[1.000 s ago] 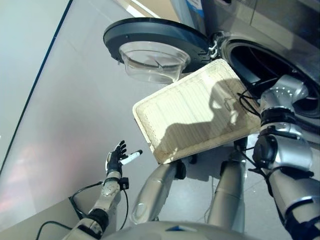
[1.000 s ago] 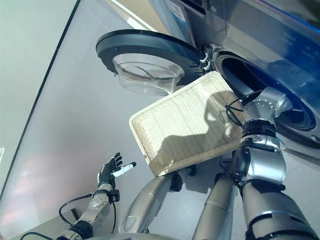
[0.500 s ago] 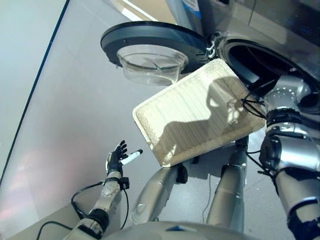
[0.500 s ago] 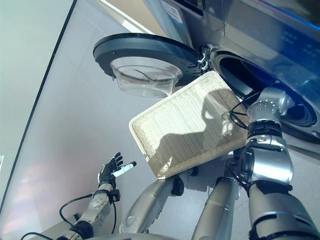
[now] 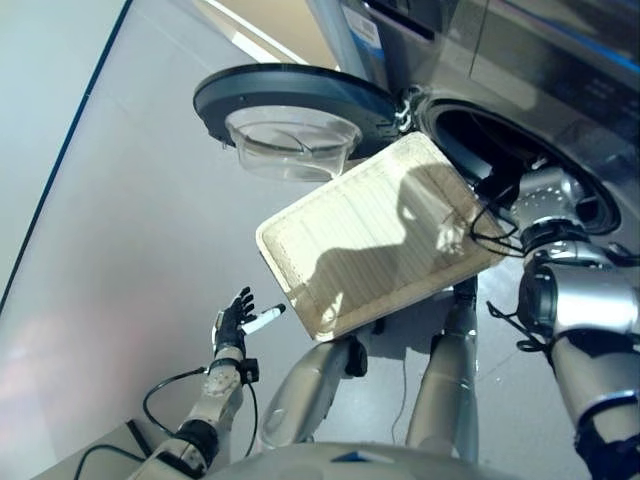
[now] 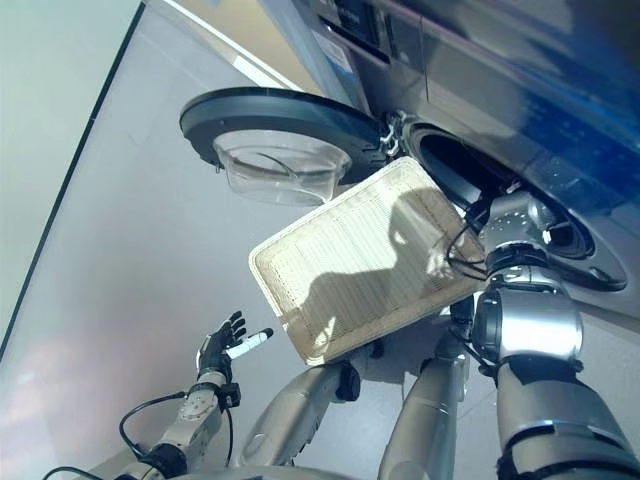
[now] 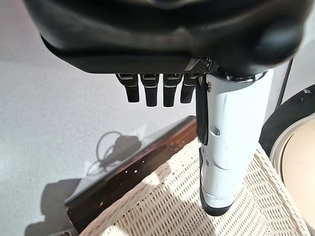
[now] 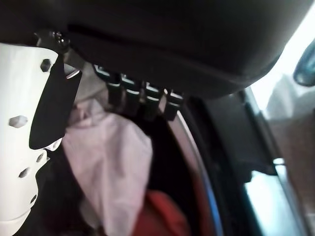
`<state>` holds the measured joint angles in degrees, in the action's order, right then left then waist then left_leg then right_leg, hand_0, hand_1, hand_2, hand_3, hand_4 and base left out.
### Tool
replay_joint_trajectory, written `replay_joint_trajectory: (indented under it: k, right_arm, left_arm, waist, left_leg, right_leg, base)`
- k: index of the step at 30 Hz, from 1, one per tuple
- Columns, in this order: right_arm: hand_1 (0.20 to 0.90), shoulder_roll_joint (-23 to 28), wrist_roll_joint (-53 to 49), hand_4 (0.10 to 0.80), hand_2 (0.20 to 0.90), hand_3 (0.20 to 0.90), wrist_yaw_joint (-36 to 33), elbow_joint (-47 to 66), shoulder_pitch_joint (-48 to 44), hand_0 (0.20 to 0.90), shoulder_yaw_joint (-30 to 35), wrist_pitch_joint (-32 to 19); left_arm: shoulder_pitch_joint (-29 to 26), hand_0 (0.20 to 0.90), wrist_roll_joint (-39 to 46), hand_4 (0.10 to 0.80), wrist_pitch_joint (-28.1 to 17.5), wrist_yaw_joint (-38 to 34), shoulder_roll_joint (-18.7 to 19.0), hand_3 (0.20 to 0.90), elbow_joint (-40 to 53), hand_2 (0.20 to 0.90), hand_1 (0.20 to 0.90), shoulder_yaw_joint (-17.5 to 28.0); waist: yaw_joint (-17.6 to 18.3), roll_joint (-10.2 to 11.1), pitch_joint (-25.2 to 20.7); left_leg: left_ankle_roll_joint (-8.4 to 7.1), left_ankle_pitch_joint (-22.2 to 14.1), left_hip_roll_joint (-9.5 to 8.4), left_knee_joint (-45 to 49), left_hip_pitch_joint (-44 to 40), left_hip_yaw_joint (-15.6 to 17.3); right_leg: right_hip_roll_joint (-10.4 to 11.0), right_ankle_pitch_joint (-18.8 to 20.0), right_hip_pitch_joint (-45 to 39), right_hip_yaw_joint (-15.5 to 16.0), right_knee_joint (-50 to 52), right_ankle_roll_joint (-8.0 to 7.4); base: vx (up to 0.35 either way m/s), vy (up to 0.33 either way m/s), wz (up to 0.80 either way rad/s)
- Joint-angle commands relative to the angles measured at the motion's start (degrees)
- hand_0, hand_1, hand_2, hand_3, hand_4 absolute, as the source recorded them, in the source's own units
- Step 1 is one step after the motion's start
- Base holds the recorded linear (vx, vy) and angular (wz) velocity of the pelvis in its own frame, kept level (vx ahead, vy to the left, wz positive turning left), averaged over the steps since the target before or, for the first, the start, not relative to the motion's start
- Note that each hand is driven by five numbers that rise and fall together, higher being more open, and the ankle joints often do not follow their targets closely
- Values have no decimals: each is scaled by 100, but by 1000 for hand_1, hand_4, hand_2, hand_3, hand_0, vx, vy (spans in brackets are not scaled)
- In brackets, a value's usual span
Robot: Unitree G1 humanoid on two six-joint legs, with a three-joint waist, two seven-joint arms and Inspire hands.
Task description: Pick up the clothes and place them into the washing machine
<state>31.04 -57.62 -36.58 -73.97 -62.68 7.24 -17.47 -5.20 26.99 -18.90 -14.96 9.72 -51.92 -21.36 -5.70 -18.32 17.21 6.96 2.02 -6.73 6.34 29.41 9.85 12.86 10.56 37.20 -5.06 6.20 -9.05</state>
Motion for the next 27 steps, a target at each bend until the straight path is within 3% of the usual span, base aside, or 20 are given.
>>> replay_joint_trajectory:
  k: [1, 8, 12, 21, 27]
  right_arm:
    - [900, 207, 34, 800, 900, 900, 349, -159, -642, 900, -490, -126]
    - [900, -362, 228, 800, 900, 900, 906, -211, 7, 900, -660, 99]
    - [900, -578, 1036, 800, 900, 900, 1564, -542, 357, 900, -1259, 617]
    - [900, -1595, 1617, 800, 900, 900, 1862, 25, 1132, 900, -1700, 626]
    - [900, -1931, 1943, 800, 900, 900, 1926, 177, 2112, 900, -1724, 665]
  left_arm:
    - [95, 900, -15, 800, -142, -209, 326, 900, -138, 900, 900, 111]
    - [19, 900, -133, 800, -168, -198, 326, 900, -152, 900, 900, 248]
    - [-19, 900, -378, 800, -96, -61, 392, 900, -239, 900, 900, 382]
    - [-299, 900, -497, 800, 2, -112, 372, 900, -640, 900, 900, 493]
    - [-380, 900, -645, 800, 87, -134, 301, 900, -905, 900, 900, 638]
  waist:
    - [-350, 2, -601]
    - [-422, 104, -584]
    - [-482, 273, -543]
    - [-423, 602, -430]
    - [-341, 889, -407]
  left_leg:
    - [-883, -99, 295, 271, 231, -435]
    - [-879, -28, 333, 253, 133, -500]
    - [-864, -102, 400, 348, 31, -562]
    - [-851, -34, 463, 316, -107, -608]
    - [-869, -37, 504, 302, -393, -759]
  right_leg:
    - [-116, -592, -386, 187, 305, 313]
    - [-118, -545, -581, 292, 230, 322]
    - [-142, -613, -742, 381, 277, 348]
    - [-212, -560, -929, 487, 219, 357]
    - [-210, -630, -1362, 692, 178, 363]
  base:
    - [6, -25, 10]
    - [3, -43, 10]
    - [3, -74, 14]
    - [-12, -33, 1]
    - [31, -65, 13]
